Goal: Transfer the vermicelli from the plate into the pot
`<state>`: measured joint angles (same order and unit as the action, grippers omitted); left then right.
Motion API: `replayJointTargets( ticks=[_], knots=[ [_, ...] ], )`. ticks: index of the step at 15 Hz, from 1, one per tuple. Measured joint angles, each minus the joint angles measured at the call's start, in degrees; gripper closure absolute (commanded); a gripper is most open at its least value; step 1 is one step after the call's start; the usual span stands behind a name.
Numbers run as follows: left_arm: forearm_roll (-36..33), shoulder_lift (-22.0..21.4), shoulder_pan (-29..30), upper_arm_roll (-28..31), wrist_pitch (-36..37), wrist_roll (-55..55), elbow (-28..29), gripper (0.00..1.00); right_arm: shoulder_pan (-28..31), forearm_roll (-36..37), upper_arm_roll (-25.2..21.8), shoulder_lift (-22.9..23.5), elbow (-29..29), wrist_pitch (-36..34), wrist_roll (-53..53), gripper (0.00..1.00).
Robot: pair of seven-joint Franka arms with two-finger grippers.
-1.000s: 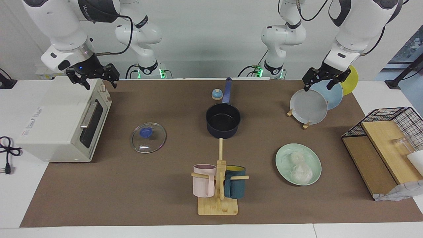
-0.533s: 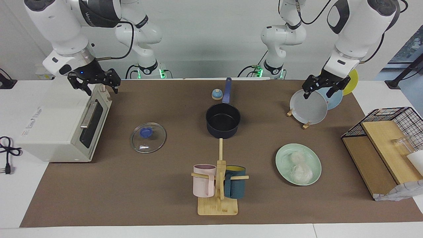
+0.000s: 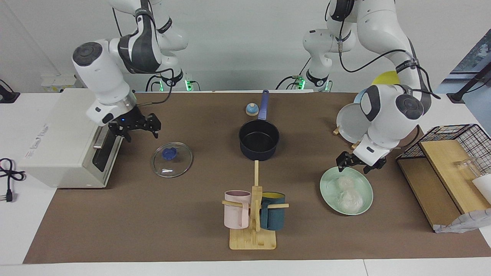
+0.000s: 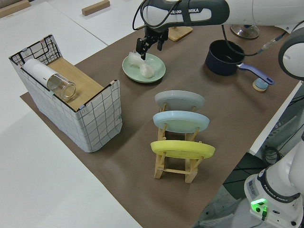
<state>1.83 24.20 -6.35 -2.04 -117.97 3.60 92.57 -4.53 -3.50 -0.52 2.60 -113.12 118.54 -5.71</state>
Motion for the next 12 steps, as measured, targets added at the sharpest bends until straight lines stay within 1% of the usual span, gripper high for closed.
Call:
replayJointTargets(
  ticks=[2,4,10,11,12],
  knots=[
    [-0.6,2.6,-0.1,0.0,-1.6,2.3,-0.9,0.0,-2.3,0.0,0.0,1.0,-4.5,5.7,0.7,0.0],
    [-0.9,4.0,-0.2,0.0,-2.3,4.0,-1.7,0.0,-2.6,0.0,0.0,2.1,-6.5,8.6,1.7,0.0],
    [-1.9,6.4,-0.4,0.0,-6.1,5.9,-1.8,0.0,-2.9,0.0,0.0,4.0,-9.1,12.1,3.0,0.0],
    [-1.9,6.6,-0.5,0.0,-6.6,6.2,-1.8,0.02,-2.9,0.0,0.0,4.5,-9.4,12.3,3.0,0.0],
    [-1.9,6.8,-0.5,0.0,-7.1,6.4,-1.6,0.21,-3.0,0.0,0.0,4.9,-9.7,12.8,3.0,0.0]
  ],
)
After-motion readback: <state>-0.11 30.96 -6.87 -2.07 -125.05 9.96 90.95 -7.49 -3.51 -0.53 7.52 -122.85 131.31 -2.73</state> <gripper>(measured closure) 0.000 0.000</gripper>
